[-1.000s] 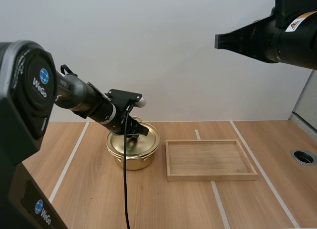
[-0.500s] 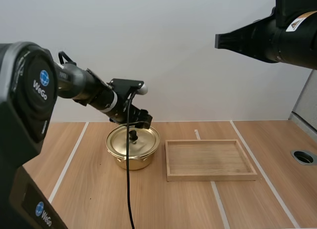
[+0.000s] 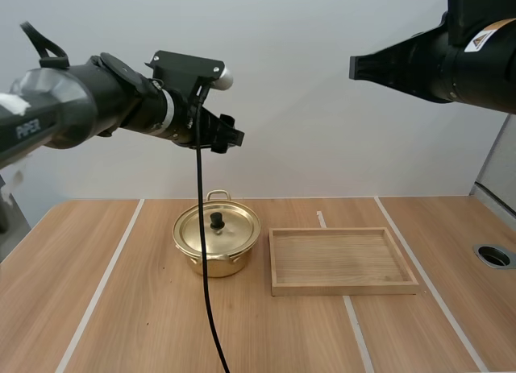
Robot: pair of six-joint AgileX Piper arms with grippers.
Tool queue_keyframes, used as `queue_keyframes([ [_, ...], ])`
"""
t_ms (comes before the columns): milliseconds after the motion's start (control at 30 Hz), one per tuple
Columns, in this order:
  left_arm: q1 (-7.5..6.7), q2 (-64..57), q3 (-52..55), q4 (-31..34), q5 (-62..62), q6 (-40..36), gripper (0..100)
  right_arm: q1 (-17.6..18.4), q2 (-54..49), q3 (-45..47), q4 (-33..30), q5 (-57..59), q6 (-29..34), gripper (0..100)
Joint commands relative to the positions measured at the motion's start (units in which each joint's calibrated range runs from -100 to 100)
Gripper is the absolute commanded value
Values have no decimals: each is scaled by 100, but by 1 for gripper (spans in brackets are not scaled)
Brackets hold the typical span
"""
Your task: Open the pot, put the pineapple inside, and close it
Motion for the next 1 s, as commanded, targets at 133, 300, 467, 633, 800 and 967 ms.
queue_keyframes([
  [133, -8, -901, -33, -33, -802, -91, 100, -29, -62, 16, -34, -23, 17, 0],
  [300, 5, -1654, 9, 45, -1067, -169, 100, -29, -62, 16, -34, -23, 17, 0],
  [467, 133, -2462, 24, 597, -1439, -763, 100, -29, -62, 16, -34, -23, 17, 0],
  [633, 309, -3296, 24, 1499, -1517, -1487, 95, -29, -62, 16, -34, -23, 17, 0],
  [800, 405, -4083, 24, 2139, -1354, -1973, 60, -29, -62, 16, -34, -23, 17, 0],
  [967, 404, -4806, 24, 2212, -1185, -1996, 28, -29, -62, 16, -34, -23, 17, 0],
])
